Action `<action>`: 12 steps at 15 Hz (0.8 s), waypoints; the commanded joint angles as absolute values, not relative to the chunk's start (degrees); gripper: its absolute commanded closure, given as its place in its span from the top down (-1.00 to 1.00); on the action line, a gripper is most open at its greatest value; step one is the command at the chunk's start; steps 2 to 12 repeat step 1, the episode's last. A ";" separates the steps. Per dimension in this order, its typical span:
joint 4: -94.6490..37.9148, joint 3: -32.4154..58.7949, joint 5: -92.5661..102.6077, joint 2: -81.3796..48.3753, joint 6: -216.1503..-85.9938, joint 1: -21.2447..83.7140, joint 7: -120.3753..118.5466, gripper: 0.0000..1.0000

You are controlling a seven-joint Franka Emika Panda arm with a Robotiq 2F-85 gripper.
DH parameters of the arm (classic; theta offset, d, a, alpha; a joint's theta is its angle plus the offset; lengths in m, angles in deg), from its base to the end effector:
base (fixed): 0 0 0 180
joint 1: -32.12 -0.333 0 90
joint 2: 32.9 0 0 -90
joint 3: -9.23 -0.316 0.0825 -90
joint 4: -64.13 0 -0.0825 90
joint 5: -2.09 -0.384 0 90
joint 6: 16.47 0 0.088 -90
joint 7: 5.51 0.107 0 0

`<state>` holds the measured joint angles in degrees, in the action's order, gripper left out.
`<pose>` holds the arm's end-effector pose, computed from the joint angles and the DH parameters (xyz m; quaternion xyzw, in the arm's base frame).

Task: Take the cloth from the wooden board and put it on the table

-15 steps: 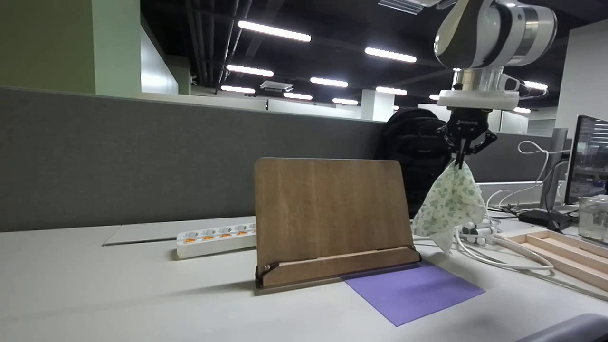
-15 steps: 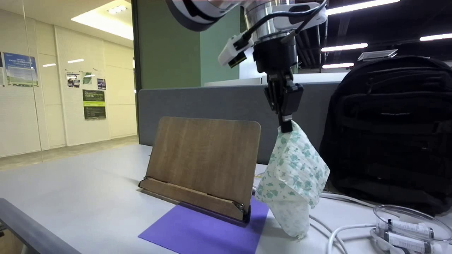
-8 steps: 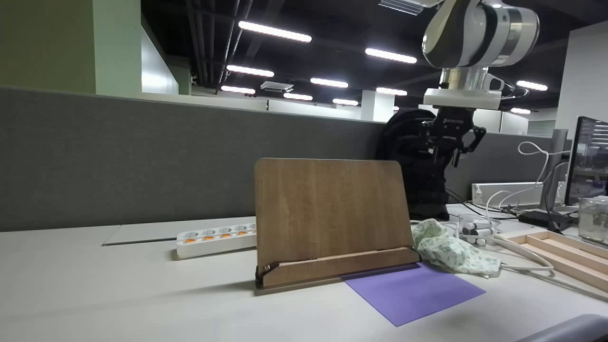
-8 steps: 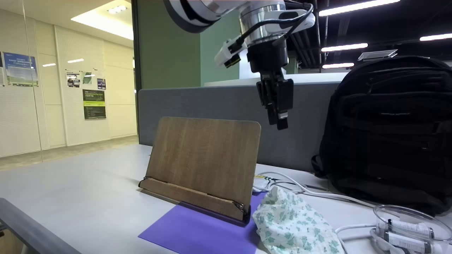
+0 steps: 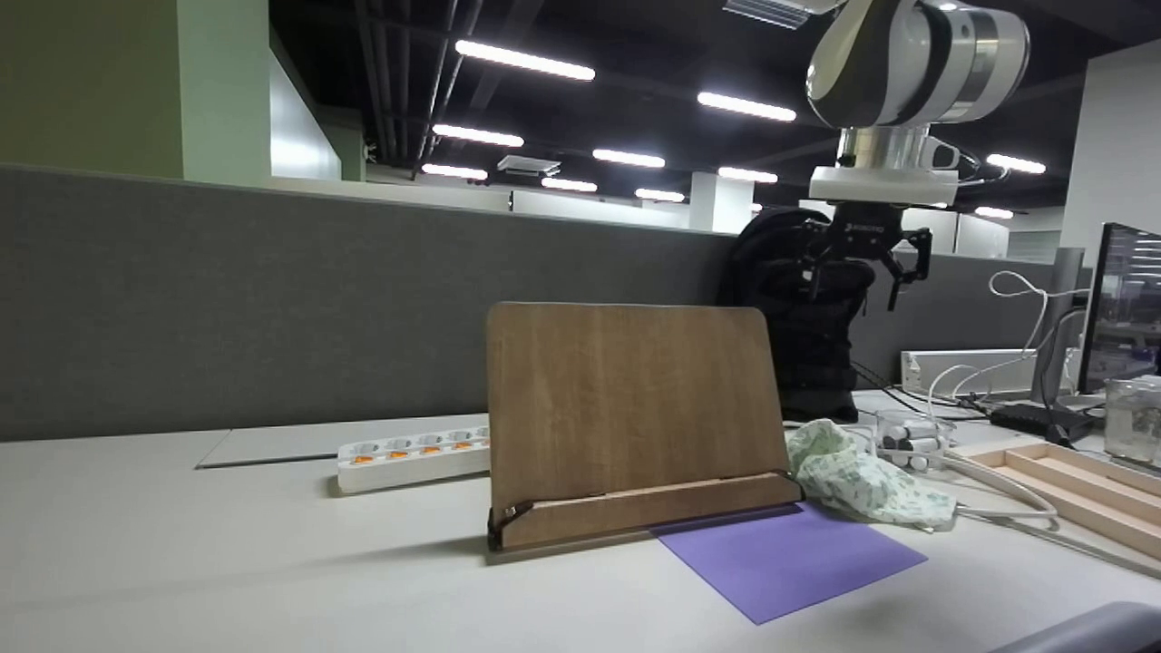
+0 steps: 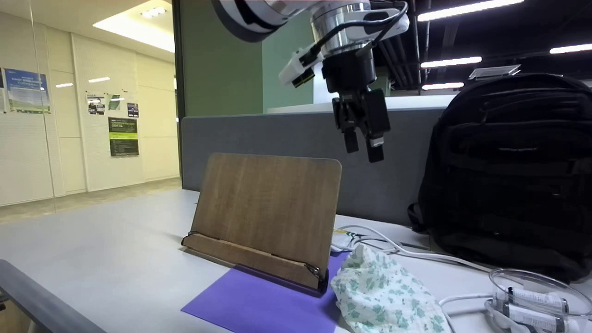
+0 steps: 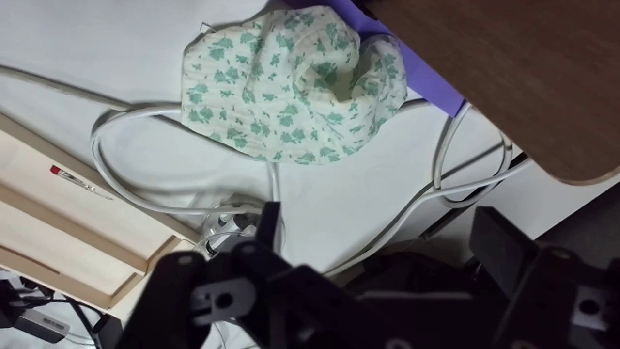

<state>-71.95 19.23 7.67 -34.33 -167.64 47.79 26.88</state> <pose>0.4701 -0.2233 0.3620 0.8831 -0.4460 0.1447 0.0188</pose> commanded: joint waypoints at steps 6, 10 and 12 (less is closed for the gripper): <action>-71.50 20.22 9.29 -34.92 -166.53 47.22 29.24 1.00; -71.50 20.22 9.29 -34.92 -166.53 47.22 29.24 1.00; -71.50 20.22 9.29 -34.92 -166.53 47.22 29.24 1.00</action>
